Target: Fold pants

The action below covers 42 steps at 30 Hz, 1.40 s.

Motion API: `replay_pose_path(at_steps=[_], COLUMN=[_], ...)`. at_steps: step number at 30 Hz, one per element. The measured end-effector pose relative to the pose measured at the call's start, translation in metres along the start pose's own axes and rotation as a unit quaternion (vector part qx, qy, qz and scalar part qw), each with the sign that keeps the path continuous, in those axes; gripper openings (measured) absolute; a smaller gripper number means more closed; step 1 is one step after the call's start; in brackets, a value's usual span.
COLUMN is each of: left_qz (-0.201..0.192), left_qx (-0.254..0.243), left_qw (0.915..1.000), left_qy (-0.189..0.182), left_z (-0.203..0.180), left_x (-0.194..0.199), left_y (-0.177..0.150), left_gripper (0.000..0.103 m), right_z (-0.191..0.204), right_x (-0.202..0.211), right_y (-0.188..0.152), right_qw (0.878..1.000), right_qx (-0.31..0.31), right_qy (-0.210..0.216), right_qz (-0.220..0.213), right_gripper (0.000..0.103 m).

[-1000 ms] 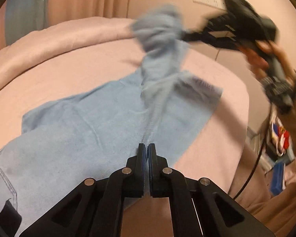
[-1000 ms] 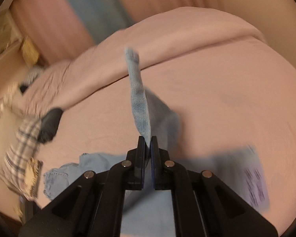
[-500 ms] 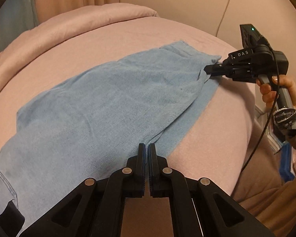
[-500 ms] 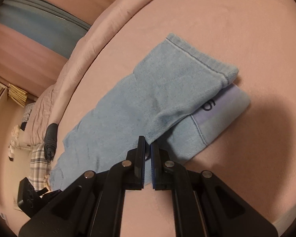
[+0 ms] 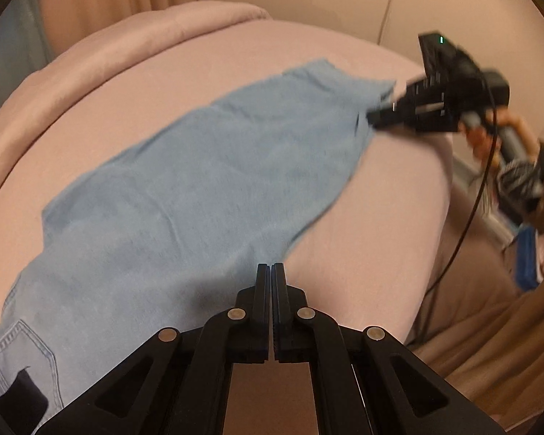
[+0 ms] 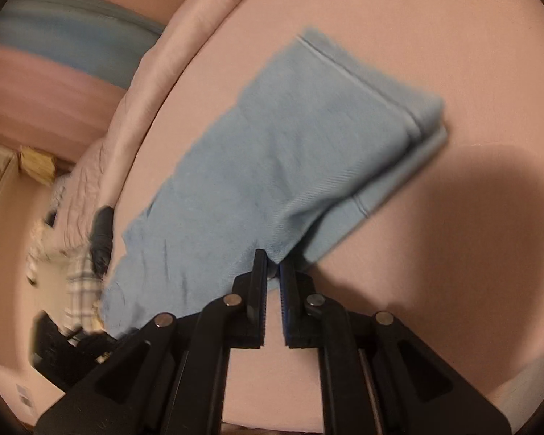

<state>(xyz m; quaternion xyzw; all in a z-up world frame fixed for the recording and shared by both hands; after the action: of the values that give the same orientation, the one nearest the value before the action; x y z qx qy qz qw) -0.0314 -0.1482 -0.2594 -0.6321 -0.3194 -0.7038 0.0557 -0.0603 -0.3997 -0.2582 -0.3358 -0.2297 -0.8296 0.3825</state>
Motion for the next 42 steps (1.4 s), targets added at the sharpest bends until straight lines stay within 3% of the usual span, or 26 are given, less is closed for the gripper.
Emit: replay_pose_path(at_steps=[2,5,8,9,13,18,24,28,31,35,40,42], left_qz=[0.002,-0.001,-0.005,-0.004,0.005,0.005,0.002,0.013,-0.014,-0.062,-0.078,-0.083], left_qx=[-0.004,0.001,0.013,0.02,0.024,0.032,0.031,0.052,0.072,0.134,0.228,0.299], left_qw=[1.0,1.0,0.9999,0.9998,0.9997,0.9995,0.9994,0.9983,0.9969,0.9879,0.9705,0.9494], left_qy=[0.0,0.001,0.003,0.003,0.002,-0.006,-0.014,-0.022,-0.03,-0.048,0.013,0.047], left_z=[-0.002,0.0,0.005,0.007,0.007,0.008,0.008,0.017,0.023,0.048,0.107,0.145], left_x=[-0.001,-0.001,-0.002,-0.004,-0.011,-0.011,-0.007,-0.008,0.016,0.052,0.074,0.086], left_y=[0.0,0.001,0.0,0.002,0.003,0.002,-0.002,-0.009,-0.016,-0.029,-0.052,-0.074], left_gripper=[0.0,0.0,0.0,0.0,0.0,0.0,0.0,0.0,0.0,0.0,0.001,0.002], right_z=[-0.005,-0.004,-0.008,-0.009,-0.013,-0.014,0.003,-0.018,-0.017,-0.007,0.024,0.041], right_x=[0.003,0.008,0.024,0.028,0.028,0.02,0.033,0.012,0.019,0.043,0.042,0.029], right_y=[0.001,0.001,0.003,0.004,0.01,0.02,0.022,0.025,0.026,0.025,0.024,0.02], right_qw=[0.999,0.998,0.998,0.997,0.998,0.998,0.998,0.999,0.999,0.992,0.992,0.991], right_qx=[-0.029,-0.032,-0.032,-0.032,-0.027,-0.018,0.012,-0.01,-0.006,0.045,0.097,0.119], right_qy=[0.039,0.044,0.047,0.048,0.028,-0.027,-0.019,-0.039,-0.033,-0.11,-0.071,-0.053], right_qz=[-0.002,-0.006,-0.034,-0.041,-0.048,-0.05,-0.065,-0.026,-0.024,-0.044,-0.047,-0.035], right_gripper=[0.008,0.013,0.036,0.039,0.038,0.01,0.007,0.007,0.012,0.043,0.045,0.046])
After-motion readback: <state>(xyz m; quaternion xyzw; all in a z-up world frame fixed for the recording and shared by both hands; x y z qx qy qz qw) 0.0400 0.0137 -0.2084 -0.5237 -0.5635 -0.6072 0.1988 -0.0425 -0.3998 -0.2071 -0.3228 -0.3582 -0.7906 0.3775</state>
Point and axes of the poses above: each gripper's, at about its wrist camera, not at the fingertips, and x roughly against the way its jaws point, z to its left, y to its top, the point moved 7 cm from there along -x, roughly the way its jaws point, and after that the axes turned 9 degrees about z, right-handed, at the moved point
